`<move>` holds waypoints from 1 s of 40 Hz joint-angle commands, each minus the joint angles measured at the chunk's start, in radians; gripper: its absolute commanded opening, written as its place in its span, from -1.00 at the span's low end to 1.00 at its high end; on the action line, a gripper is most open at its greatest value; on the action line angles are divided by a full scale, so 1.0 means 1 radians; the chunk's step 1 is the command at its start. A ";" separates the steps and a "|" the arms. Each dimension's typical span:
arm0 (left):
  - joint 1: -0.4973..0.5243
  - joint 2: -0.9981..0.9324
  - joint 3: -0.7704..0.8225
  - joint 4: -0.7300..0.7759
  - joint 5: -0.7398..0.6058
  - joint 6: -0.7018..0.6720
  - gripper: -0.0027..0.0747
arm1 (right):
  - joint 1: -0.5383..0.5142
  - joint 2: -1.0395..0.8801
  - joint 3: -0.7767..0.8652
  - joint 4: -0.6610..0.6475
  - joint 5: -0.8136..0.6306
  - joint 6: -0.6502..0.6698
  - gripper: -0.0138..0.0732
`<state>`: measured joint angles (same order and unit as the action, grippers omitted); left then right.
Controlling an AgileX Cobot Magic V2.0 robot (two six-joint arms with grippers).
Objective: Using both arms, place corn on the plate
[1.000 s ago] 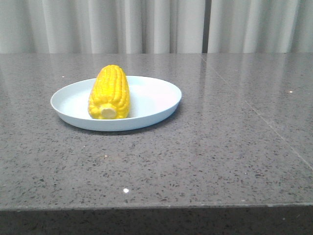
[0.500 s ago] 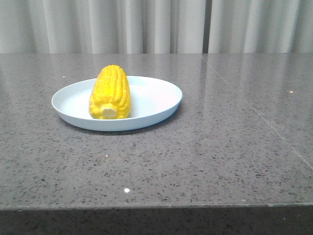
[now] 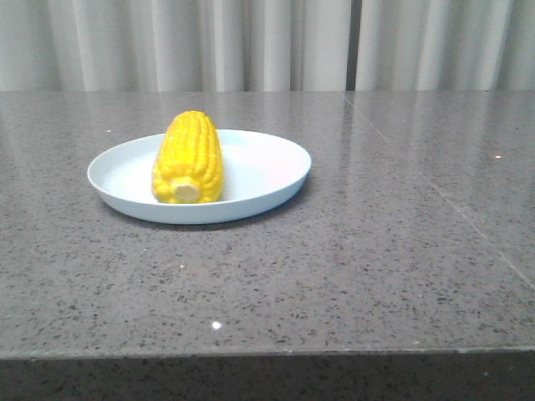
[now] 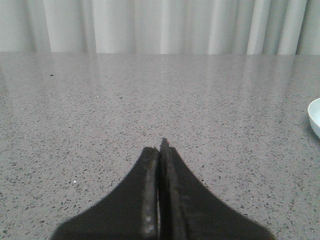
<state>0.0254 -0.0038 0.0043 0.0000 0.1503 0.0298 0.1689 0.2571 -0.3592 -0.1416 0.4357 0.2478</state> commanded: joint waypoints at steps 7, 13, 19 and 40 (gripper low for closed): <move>0.001 -0.023 0.005 -0.011 -0.078 -0.011 -0.98 | 0.000 0.009 -0.026 -0.021 -0.081 -0.009 -0.81; 0.001 -0.023 0.005 -0.011 -0.078 -0.011 -0.98 | 0.000 0.009 -0.026 -0.021 -0.081 -0.009 -0.81; 0.001 -0.023 0.005 -0.011 -0.078 -0.011 -0.98 | 0.000 0.009 -0.026 -0.021 -0.081 -0.009 -0.81; 0.001 -0.023 0.005 -0.011 -0.078 -0.011 -0.98 | -0.002 0.000 -0.001 -0.029 -0.091 -0.023 -0.81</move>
<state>0.0254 -0.0038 0.0043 0.0000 0.1528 0.0298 0.1689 0.2551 -0.3514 -0.1453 0.4357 0.2464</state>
